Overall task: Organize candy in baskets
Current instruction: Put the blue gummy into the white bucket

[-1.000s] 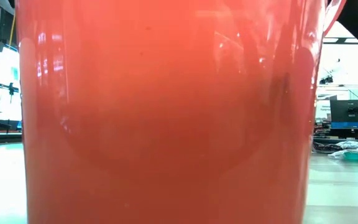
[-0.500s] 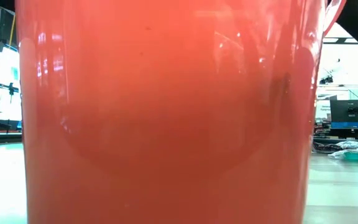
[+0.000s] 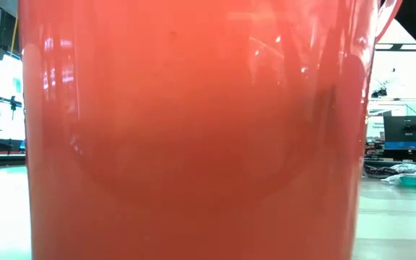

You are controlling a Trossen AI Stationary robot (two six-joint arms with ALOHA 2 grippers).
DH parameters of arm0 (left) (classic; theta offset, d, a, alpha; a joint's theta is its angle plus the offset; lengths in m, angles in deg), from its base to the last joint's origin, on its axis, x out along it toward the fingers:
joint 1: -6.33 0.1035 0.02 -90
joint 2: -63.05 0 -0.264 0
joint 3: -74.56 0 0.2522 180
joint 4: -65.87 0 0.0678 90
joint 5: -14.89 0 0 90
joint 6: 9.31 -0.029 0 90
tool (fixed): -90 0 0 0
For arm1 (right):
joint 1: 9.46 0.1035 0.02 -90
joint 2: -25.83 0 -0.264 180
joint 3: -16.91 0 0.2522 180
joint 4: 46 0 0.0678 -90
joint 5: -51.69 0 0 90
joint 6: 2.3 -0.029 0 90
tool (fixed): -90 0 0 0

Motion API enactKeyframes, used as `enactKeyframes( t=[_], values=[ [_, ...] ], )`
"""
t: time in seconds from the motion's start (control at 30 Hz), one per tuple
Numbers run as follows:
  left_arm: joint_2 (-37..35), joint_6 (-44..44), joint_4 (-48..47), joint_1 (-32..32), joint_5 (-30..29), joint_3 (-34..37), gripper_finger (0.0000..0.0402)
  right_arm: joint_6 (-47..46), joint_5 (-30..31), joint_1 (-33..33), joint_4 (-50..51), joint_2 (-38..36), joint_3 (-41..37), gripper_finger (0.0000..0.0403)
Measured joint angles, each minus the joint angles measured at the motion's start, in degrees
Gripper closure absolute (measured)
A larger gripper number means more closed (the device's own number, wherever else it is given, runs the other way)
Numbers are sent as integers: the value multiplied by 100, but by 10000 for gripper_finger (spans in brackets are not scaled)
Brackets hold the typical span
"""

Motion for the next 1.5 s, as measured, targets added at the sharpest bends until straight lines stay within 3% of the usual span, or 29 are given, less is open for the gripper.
enactKeyframes(
  t=[0.17,0.4,0.57,0.77,0.93,1.03,1.23,1.37,1.5],
  values=[
    [0,-521,-2,3,-109,0,337,270,884,26,2583,-139,343,286],
    [-48,-1088,-6,3,-272,2,337,-22,1827,185,5657,-415,154,286],
    [-128,-1235,-2,4,-346,2,337,-10,1376,455,5418,-603,-82,286],
    [-264,-1092,-3,8,-436,7,337,-38,1263,807,5499,-715,-701,286],
    [-328,-784,-4,10,-728,7,337,-165,1137,879,5417,-1245,-2041,286],
    [-337,-569,-5,15,-880,7,337,-465,1335,876,5473,-1952,-2998,286],
    [-310,72,6,230,-1083,7,337,-710,1435,839,4244,-3322,-4755,286],
    [-243,401,48,422,-1089,7,337,-411,1003,836,3133,-3819,-5663,286],
    [-155,478,160,548,-1027,7,337,-454,883,844,2800,-4279,-6362,286]
  ],
)
